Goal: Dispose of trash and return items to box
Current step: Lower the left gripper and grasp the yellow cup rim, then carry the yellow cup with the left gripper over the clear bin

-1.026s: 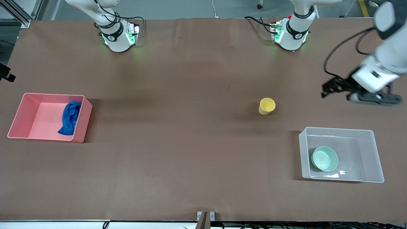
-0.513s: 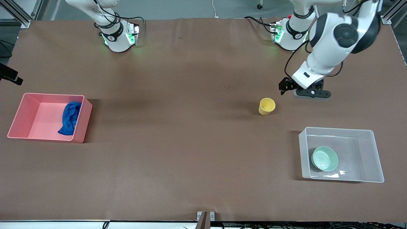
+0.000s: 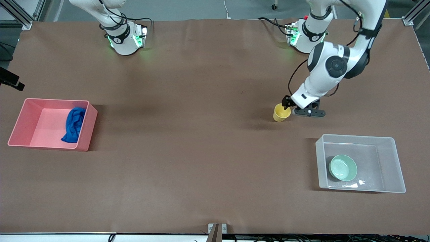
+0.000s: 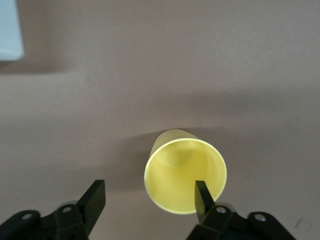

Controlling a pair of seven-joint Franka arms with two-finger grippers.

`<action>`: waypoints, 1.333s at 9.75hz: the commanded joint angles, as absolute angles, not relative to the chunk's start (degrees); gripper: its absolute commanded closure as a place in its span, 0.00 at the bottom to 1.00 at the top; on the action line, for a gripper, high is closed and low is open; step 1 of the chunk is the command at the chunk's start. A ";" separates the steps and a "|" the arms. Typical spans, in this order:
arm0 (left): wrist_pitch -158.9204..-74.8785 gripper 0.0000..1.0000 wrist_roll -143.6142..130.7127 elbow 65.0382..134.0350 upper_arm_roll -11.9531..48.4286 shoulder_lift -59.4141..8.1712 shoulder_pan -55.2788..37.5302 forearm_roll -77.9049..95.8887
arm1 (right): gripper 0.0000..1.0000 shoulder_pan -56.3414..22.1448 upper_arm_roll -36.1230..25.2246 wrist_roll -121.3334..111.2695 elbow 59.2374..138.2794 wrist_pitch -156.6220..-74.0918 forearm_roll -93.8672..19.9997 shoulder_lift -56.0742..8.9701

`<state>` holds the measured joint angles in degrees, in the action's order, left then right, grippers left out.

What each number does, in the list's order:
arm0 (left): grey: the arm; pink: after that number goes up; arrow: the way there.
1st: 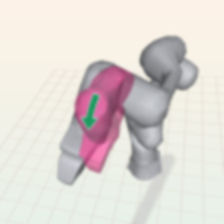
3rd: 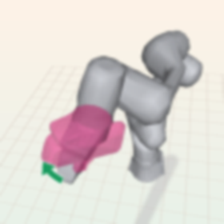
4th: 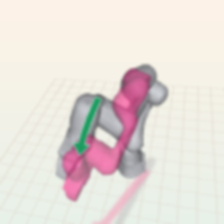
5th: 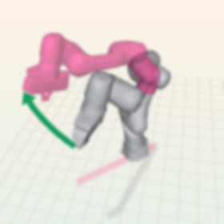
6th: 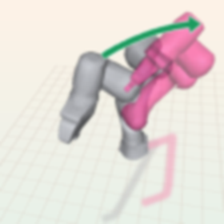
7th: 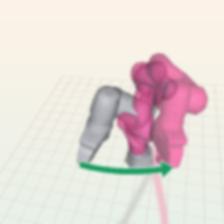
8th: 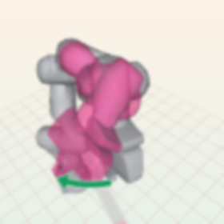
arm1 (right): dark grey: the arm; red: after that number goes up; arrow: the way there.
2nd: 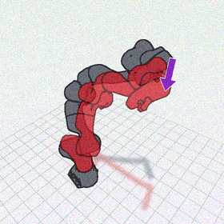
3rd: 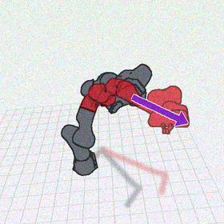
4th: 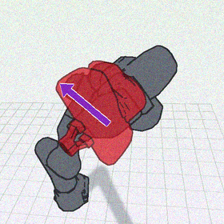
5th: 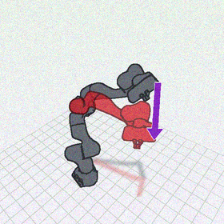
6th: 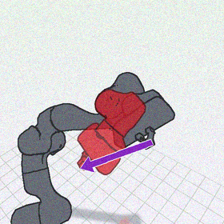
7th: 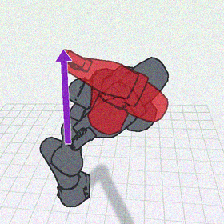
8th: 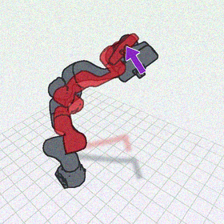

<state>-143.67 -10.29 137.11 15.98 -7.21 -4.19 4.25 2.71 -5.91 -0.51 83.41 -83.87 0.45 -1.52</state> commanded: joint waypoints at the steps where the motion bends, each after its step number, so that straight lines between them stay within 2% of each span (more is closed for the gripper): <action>1: -147.65 0.37 -12.56 137.11 16.96 -12.91 -2.99 1.85 | 0.00 3.43 -5.45 -0.26 83.76 -84.11 -0.35 -0.88; 2: -147.66 0.72 -12.74 137.28 16.96 -13.62 -3.16 1.76 | 0.00 3.43 -5.45 -0.18 83.85 -83.85 -0.35 -0.88; 3: -147.57 0.92 -12.74 137.29 17.05 -13.62 -3.16 1.67 | 0.00 3.51 -5.45 -0.26 83.85 -83.93 -0.35 -0.88; 4: -147.39 0.99 -12.74 137.29 17.14 -13.36 -3.34 1.76 | 0.00 3.60 -5.45 -0.18 83.76 -84.20 -0.35 -0.88; 7: -143.38 1.00 -11.79 136.15 16.44 -8.12 -2.90 1.84 | 0.00 3.52 -5.45 -0.18 83.76 -84.55 -0.44 -0.97; 8: -139.09 1.00 -10.04 132.92 12.87 -6.17 -2.81 1.76 | 0.00 3.43 -5.45 -0.18 83.76 -84.72 -0.44 -0.97; 10: -128.21 1.00 -2.94 119.78 5.49 -9.03 -2.81 1.85 | 0.00 3.51 -5.45 -0.18 83.76 -84.99 -0.44 -1.05; 13: -120.96 0.99 2.80 99.30 -1.56 -21.13 -2.64 2.11 | 0.00 3.87 -5.62 -0.18 83.76 -85.60 -0.44 -1.05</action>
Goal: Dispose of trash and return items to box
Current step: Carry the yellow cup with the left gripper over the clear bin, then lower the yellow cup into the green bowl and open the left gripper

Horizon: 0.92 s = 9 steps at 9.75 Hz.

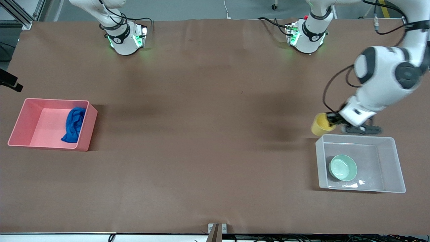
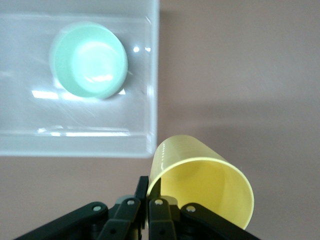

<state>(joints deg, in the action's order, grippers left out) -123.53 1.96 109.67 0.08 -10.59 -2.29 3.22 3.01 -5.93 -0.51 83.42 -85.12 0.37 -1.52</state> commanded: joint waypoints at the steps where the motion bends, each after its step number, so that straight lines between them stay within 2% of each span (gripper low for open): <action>1: -119.11 0.99 3.94 92.36 -3.24 -26.14 -2.64 1.94 | 0.00 3.87 -5.62 -0.18 83.76 -85.61 -0.44 -1.14; 2: -117.26 0.99 5.09 85.59 -5.17 -31.50 -2.64 2.63 | 0.00 3.87 -5.62 -0.26 83.76 -85.69 -0.35 -1.14; 4: -116.28 0.99 10.16 79.83 -8.86 -38.21 -2.55 3.24 | 0.00 3.60 -5.71 -0.26 83.76 -85.52 -0.18 -1.14; 6: -117.16 0.97 14.92 78.75 -11.07 -41.04 -2.02 5.88 | 0.00 3.69 -5.71 -0.18 83.85 -85.43 0.44 -1.14; 9: -119.16 0.94 16.26 79.10 -11.16 -43.68 -1.84 9.84 | 0.00 3.34 -5.71 -0.18 83.85 -86.13 -0.26 -1.14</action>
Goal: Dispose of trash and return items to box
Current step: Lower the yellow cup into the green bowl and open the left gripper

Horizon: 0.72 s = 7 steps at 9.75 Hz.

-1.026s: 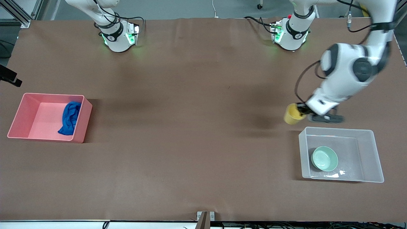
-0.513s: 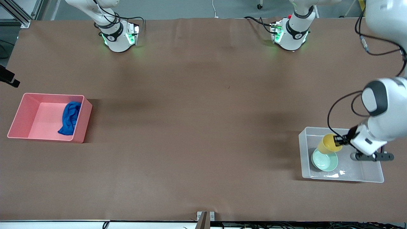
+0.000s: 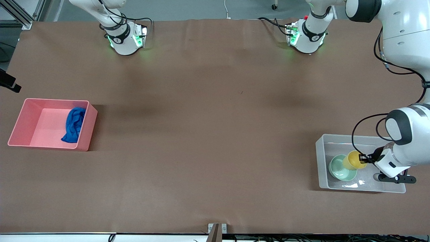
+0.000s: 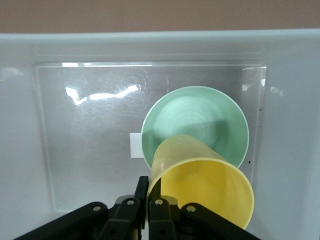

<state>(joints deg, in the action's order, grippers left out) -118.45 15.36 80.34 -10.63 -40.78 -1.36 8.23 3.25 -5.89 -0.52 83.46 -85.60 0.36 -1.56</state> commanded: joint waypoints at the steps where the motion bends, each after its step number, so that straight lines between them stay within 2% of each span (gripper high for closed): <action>1: -120.05 0.93 17.48 79.71 -11.16 -43.77 -1.76 9.93 | 0.00 3.34 -5.63 -0.18 83.85 -86.31 -0.26 -1.14; 2: -121.36 0.92 18.19 79.89 -11.16 -44.47 -1.76 9.93 | 0.00 3.25 -5.63 -0.18 83.85 -86.31 -0.26 -1.14; 3: -121.81 0.86 18.37 79.89 -11.16 -44.65 -1.67 9.93 | 0.00 3.34 -5.62 -0.18 83.85 -86.31 -0.26 -1.14; 4: -121.90 0.57 18.54 79.81 -11.16 -44.39 -1.41 9.93 | 0.00 3.34 -5.62 -0.18 83.85 -86.31 -0.35 -1.14; 5: -121.73 0.13 18.54 79.80 -11.16 -43.34 -1.41 9.84 | 0.00 3.34 -5.62 -0.18 83.85 -86.48 -0.35 -1.14; 6: -121.21 0.02 18.63 80.50 -11.16 -40.11 -1.49 9.76 | 0.00 3.34 -5.62 -0.18 83.85 -86.57 -0.35 -1.14; 7: -121.11 0.00 18.02 82.51 -10.99 -35.99 -1.84 9.49 | 0.00 3.34 -5.54 -0.18 83.93 -87.27 -0.44 -1.14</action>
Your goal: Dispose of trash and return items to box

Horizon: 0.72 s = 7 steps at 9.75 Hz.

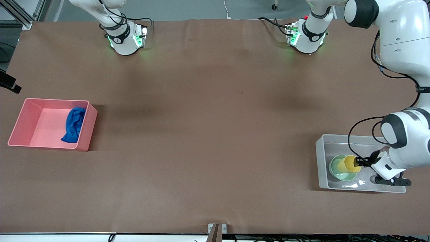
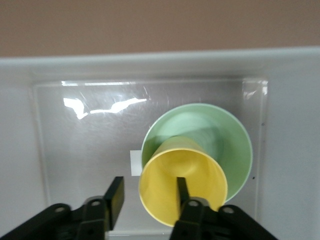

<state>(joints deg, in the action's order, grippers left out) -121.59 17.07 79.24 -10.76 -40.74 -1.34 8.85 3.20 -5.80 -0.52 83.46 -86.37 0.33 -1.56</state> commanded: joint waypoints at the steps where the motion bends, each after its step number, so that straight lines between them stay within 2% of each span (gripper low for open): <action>1: -121.55 0.00 18.28 86.62 -10.55 -30.38 -2.19 8.71 | 0.00 3.34 -5.62 -0.18 83.94 -87.36 -0.44 -1.14; 2: -121.03 0.00 17.24 87.53 -8.55 -26.23 -2.20 7.66 | 0.00 3.34 -5.62 -0.44 83.94 -86.75 -0.44 -1.14; 4: -117.96 0.00 10.06 95.06 -7.30 -14.04 -2.63 7.38 | 0.00 3.43 -5.62 -1.84 84.11 -86.75 -0.35 -1.05; 7: -104.37 0.00 1.42 94.22 -0.55 -2.76 -2.11 -1.92 | 0.00 3.43 -5.62 -1.76 84.20 -86.57 -0.44 -1.05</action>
<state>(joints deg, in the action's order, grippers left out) -107.61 3.93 90.40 -2.85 -7.25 -2.43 1.00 3.17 -5.76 -1.18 83.57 -86.70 0.29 -1.68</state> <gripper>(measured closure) 0.000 0.000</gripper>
